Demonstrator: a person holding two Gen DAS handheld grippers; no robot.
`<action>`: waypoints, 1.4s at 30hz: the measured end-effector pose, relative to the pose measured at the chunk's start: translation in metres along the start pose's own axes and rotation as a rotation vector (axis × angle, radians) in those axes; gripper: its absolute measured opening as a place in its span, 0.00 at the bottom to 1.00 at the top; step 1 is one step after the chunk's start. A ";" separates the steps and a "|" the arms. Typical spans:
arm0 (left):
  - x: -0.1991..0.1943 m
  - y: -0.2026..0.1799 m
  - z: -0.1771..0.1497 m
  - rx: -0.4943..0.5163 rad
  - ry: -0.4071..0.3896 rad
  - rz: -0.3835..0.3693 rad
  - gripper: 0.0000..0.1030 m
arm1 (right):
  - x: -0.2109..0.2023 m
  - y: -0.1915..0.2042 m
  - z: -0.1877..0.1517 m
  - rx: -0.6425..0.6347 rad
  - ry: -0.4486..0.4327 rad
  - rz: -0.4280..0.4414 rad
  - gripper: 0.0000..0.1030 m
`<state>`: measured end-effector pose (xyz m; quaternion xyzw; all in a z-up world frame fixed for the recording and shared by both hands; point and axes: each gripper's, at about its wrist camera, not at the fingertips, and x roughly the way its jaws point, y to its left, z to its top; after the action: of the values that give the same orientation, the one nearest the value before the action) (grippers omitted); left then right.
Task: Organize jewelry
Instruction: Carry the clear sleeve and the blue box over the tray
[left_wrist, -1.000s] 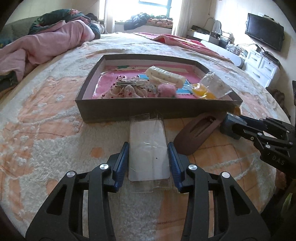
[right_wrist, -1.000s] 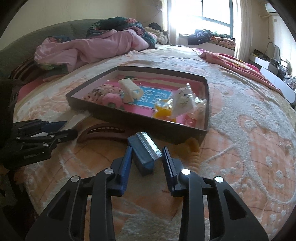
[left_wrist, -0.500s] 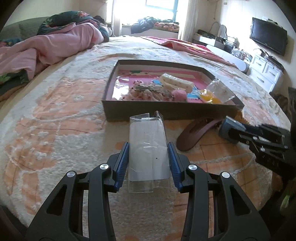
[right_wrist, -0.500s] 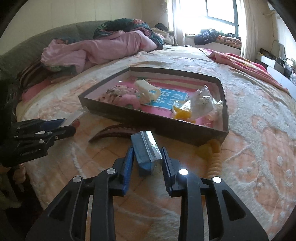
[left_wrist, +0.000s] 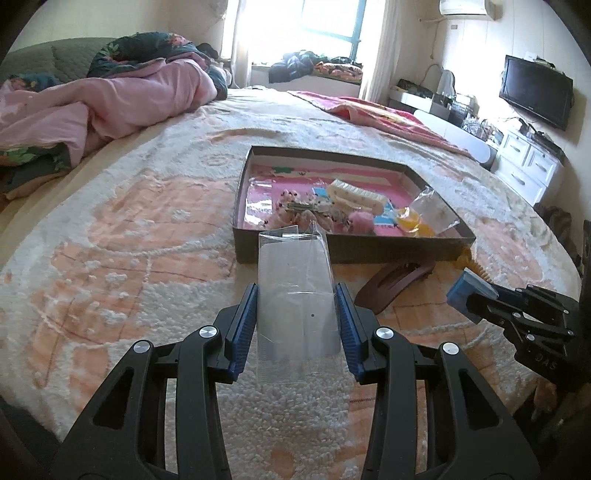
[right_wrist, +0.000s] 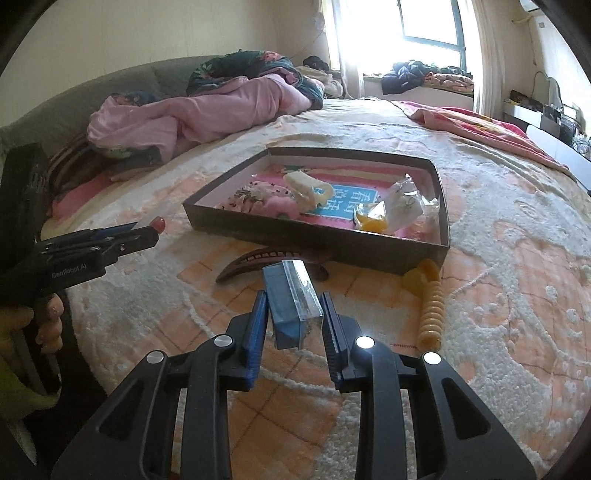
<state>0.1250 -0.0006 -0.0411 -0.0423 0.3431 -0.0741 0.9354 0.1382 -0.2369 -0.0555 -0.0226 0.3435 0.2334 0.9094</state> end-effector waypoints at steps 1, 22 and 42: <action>-0.001 0.001 0.001 -0.003 -0.005 0.001 0.32 | 0.000 0.001 0.001 0.000 -0.002 0.004 0.26; -0.007 0.023 0.011 -0.036 -0.055 0.034 0.32 | 0.008 0.035 0.032 -0.050 -0.035 0.064 0.26; 0.015 0.026 0.029 -0.061 -0.049 0.037 0.32 | 0.023 0.017 0.057 -0.036 -0.060 0.030 0.25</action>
<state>0.1575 0.0237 -0.0320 -0.0663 0.3229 -0.0454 0.9430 0.1809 -0.2005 -0.0248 -0.0267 0.3119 0.2538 0.9152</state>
